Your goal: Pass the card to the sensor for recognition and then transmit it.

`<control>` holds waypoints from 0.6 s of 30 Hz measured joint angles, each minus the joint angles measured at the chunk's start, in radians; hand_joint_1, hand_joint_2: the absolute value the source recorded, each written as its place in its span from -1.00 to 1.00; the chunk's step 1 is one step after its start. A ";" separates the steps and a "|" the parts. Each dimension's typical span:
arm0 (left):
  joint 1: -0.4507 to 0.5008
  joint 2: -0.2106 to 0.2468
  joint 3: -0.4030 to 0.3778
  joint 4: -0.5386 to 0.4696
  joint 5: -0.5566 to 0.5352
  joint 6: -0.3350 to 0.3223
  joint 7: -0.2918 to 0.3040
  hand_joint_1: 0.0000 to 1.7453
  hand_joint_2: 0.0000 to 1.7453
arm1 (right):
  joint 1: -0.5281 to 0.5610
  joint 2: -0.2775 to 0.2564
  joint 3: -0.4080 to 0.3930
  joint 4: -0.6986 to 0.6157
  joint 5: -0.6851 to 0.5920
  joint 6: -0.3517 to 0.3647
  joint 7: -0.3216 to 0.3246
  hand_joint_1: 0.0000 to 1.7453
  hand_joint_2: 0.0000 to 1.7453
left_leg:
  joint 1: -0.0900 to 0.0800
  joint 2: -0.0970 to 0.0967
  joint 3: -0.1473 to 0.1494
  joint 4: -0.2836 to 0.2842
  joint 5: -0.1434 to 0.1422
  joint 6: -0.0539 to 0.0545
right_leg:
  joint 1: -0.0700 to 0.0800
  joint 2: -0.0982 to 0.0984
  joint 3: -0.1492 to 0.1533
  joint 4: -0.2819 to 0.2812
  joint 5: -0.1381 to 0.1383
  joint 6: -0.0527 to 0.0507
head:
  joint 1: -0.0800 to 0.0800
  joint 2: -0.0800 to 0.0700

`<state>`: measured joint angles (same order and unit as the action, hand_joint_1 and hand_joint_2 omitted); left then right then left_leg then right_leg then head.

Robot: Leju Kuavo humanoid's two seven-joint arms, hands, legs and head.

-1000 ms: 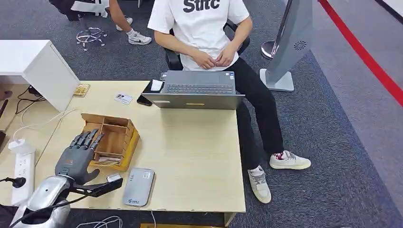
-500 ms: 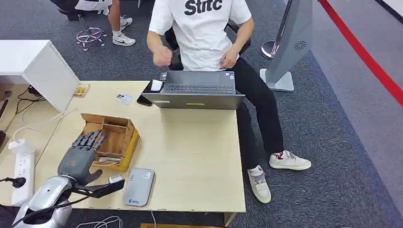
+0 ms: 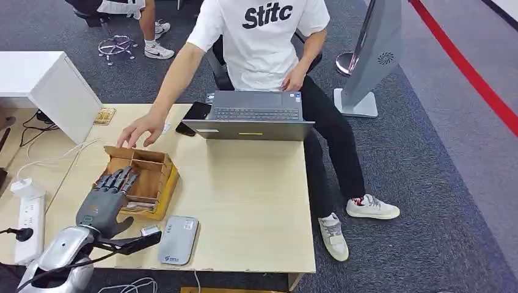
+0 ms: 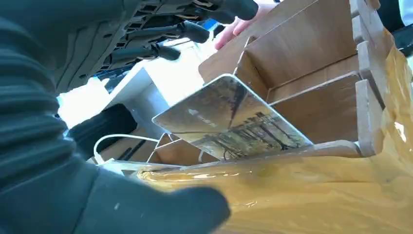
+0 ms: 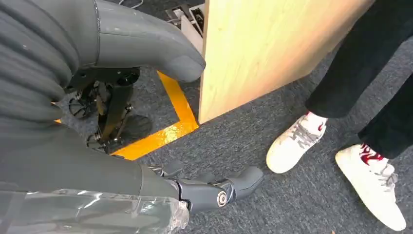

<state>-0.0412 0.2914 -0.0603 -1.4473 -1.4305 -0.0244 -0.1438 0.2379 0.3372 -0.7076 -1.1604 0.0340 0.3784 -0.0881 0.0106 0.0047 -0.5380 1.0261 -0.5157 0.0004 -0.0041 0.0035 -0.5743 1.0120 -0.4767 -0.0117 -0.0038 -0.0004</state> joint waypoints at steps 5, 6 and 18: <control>0.000 0.001 0.000 0.000 0.020 -0.001 -0.004 1.00 1.00 | 0.000 0.000 -0.001 0.001 0.006 0.000 0.000 -1.00 1.00 | 0.000 0.000 0.000 0.000 0.000 0.000 | 0.000 0.000 0.000 0.000 0.000 0.000 | 0.000 0.000; 0.000 0.001 0.000 0.000 0.021 -0.001 -0.004 1.00 1.00 | 0.000 0.000 -0.001 0.001 0.006 0.000 0.000 -1.00 1.00 | 0.000 0.000 0.000 0.000 0.000 0.000 | 0.000 0.000 0.000 0.000 0.000 0.000 | 0.000 0.000; -0.001 0.002 0.000 -0.002 0.024 -0.001 -0.004 1.00 1.00 | 0.000 0.000 -0.002 0.003 0.009 0.002 0.000 -1.00 1.00 | 0.000 0.000 0.000 0.000 0.000 0.000 | 0.000 0.000 0.000 0.000 0.000 0.000 | 0.000 0.000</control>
<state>-0.0423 0.2934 -0.0607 -1.4492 -1.4069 -0.0256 -0.1476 0.2378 0.3372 -0.7095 -1.1570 0.0431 0.3799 -0.0885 0.0106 0.0048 -0.5379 1.0261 -0.5157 0.0004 -0.0041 0.0037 -0.5743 1.0120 -0.4767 -0.0117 -0.0038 -0.0004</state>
